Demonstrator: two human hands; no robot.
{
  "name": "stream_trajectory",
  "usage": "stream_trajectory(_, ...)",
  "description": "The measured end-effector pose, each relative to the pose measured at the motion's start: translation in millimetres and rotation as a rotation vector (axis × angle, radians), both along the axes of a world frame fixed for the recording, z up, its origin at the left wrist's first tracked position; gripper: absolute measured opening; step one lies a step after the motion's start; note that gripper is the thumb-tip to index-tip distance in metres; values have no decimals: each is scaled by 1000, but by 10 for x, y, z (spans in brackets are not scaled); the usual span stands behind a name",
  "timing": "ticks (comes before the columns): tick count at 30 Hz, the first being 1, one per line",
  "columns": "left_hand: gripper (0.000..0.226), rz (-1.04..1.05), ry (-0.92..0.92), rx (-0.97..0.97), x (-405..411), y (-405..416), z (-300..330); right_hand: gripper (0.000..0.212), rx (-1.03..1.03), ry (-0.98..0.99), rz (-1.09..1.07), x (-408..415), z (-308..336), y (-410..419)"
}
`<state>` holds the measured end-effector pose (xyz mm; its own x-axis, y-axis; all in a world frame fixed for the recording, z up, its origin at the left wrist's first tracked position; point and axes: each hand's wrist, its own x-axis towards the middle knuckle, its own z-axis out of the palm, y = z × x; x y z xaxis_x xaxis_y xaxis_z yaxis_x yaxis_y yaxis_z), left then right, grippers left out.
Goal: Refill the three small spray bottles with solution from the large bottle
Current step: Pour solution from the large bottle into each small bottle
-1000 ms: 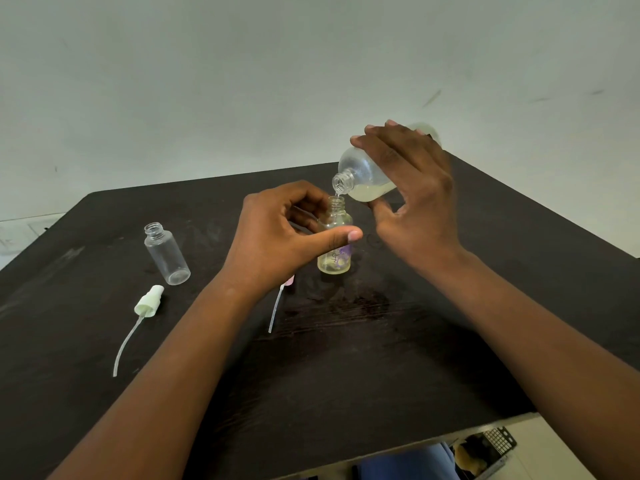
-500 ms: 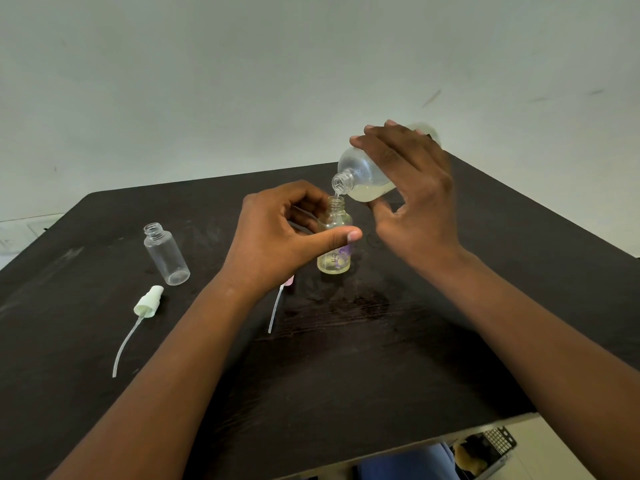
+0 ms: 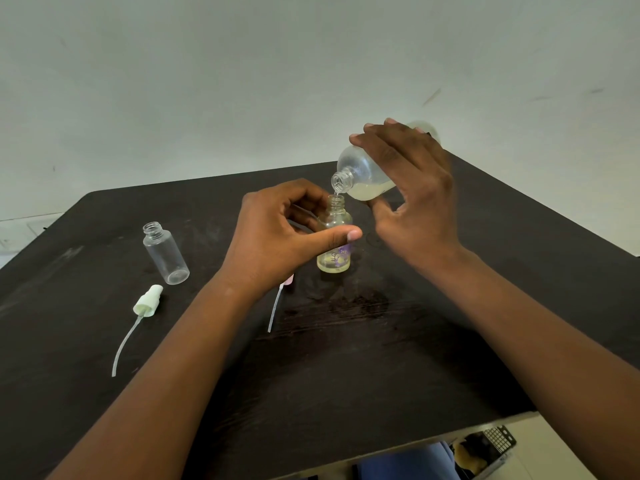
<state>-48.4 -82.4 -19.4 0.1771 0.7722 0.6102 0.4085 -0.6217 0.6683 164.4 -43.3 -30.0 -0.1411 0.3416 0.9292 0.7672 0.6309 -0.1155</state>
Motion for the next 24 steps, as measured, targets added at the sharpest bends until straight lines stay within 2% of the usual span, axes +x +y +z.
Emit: stream_trajectory(24,43,5,0,-8,-6,7,-13,71,1,-5,-3,-6,7,-14)
